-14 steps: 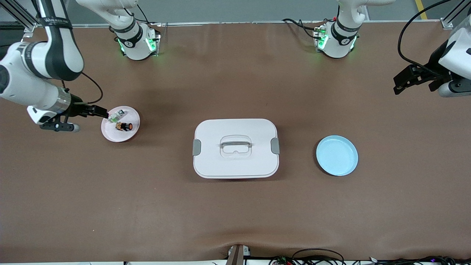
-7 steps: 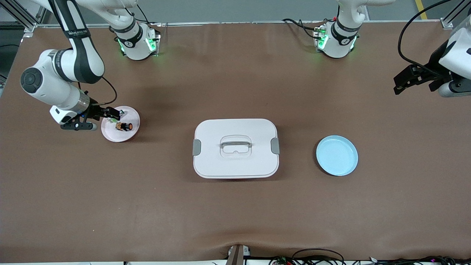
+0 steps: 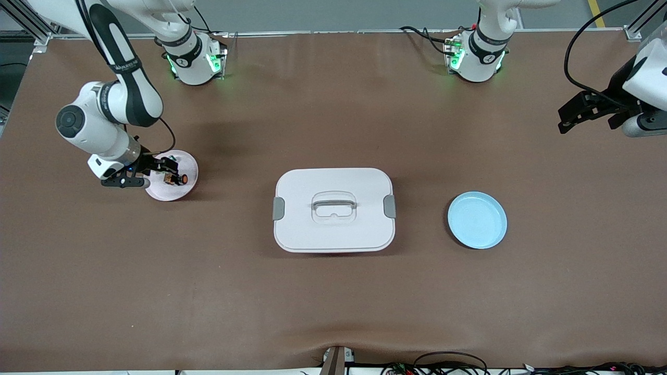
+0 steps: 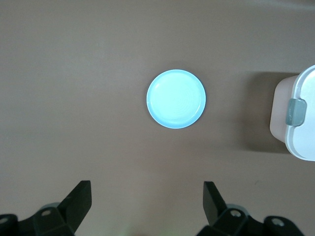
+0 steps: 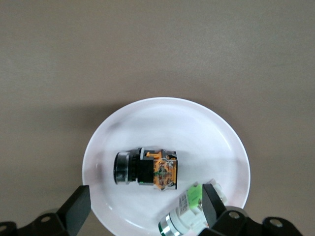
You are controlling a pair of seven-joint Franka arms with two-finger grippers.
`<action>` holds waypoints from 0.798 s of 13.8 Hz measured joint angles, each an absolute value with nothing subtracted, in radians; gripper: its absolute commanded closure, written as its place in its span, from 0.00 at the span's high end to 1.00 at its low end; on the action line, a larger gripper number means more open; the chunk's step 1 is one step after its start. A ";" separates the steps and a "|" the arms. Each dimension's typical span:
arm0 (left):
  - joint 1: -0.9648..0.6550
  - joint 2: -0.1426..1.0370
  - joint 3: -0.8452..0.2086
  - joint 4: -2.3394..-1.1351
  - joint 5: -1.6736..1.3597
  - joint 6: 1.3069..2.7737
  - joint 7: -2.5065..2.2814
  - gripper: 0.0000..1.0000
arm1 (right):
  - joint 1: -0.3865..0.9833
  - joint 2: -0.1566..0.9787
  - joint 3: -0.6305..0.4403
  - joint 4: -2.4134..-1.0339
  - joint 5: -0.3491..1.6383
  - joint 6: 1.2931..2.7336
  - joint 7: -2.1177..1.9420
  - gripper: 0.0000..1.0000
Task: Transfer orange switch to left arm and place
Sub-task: 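Lower the right gripper onto the orange switch on the white plate, then close the right gripper on the orange switch and lift it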
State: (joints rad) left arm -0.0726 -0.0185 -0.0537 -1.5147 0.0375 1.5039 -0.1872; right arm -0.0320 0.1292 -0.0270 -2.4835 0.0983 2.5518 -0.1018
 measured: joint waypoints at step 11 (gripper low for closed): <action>-0.057 -0.019 -0.053 -1.513 0.038 1.505 -0.187 1.00 | -0.033 0.242 -0.027 -2.484 0.116 2.650 -0.105 1.00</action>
